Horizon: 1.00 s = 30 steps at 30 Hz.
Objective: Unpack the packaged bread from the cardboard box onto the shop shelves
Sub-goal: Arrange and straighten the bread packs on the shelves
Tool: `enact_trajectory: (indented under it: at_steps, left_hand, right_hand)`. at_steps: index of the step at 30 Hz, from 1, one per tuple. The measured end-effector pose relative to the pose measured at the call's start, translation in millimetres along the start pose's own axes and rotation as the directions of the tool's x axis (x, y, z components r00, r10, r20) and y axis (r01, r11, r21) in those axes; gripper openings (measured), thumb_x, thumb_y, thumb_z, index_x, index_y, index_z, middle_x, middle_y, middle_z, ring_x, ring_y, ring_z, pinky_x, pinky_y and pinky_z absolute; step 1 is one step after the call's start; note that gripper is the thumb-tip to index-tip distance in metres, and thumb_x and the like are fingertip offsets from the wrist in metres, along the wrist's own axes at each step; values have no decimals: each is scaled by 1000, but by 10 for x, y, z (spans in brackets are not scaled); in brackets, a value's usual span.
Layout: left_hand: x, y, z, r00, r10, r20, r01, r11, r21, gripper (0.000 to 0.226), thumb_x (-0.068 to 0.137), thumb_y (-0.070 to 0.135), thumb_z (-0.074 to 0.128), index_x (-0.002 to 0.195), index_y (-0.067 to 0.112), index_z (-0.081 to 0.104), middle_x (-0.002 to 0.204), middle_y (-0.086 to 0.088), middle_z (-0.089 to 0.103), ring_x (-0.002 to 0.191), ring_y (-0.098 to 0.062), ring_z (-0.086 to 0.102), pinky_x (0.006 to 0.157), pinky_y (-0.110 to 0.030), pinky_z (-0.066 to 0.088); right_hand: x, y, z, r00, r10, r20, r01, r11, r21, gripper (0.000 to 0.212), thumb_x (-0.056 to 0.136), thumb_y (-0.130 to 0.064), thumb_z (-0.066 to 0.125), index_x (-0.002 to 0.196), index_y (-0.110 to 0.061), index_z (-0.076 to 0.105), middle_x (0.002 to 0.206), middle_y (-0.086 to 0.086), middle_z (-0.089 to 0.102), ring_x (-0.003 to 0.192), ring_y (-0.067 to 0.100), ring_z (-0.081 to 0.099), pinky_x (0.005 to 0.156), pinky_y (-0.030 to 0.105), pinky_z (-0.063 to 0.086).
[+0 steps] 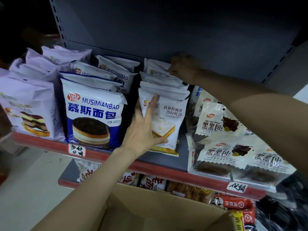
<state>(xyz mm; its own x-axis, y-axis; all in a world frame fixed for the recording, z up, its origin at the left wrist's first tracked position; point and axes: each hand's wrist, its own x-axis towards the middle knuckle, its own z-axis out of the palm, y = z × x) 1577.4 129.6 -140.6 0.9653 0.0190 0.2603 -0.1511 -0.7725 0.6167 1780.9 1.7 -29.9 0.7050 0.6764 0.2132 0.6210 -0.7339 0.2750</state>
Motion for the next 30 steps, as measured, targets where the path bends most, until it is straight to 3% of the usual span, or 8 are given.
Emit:
enact_trajectory:
  at_steps: [3,8,16,20,23,26,30]
  left_hand:
    - [-27,-39,-15,1000,18,12,-17,1000,-26,134,59,38,88,134,60,-21,153,-9,3,132,-36,34,92,-47,49]
    - [-16,-60,-25,996,12,87,0,991,-137,137,58,29,90,133,63,-20,154,-7,-4,126,-37,43,90,-45,51]
    - [-55,-38,45,996,85,38,-77,982,-174,140,59,21,90,127,67,-24,145,5,4,130,-30,36,91,-41,52]
    - [-10,-30,96,998,63,19,-58,978,-202,142,59,21,89,125,67,-28,151,-5,3,134,-27,33,99,-37,46]
    - [-30,-67,124,999,42,2,-40,962,-269,142,59,19,90,130,61,-25,153,1,2,140,-20,22,105,-32,34]
    - [-47,-105,126,999,39,-13,-41,963,-267,141,59,16,89,128,61,-26,153,3,0,142,-18,17,103,-25,28]
    - [-40,-119,103,999,35,-15,-38,961,-274,141,58,20,89,126,61,-27,154,0,0,144,-18,13,107,-24,22]
  right_hand:
    - [56,-51,63,998,68,-15,-67,996,53,29,92,-22,55,113,0,55,112,18,52,106,31,51,74,27,36]
    - [10,-2,-40,986,3,164,-32,985,171,25,91,-5,50,109,7,61,112,24,61,102,36,56,80,33,38]
    - [-157,132,-75,998,-44,37,41,997,62,22,90,-1,48,98,4,67,101,23,67,94,37,59,81,41,45]
    - [-273,215,-73,994,89,66,-100,979,180,26,94,-7,49,113,-3,67,115,18,66,106,32,58,90,33,41]
    - [-267,195,-27,990,140,33,-144,951,273,26,93,-8,54,116,-5,65,117,16,65,109,30,58,92,29,39]
    - [-200,149,-8,992,128,9,-125,952,279,27,93,-10,54,117,-6,65,119,15,64,110,29,58,92,28,39]
    - [-149,142,-69,992,51,113,-73,978,198,32,91,-15,58,121,-7,60,122,18,58,112,33,52,89,32,38]
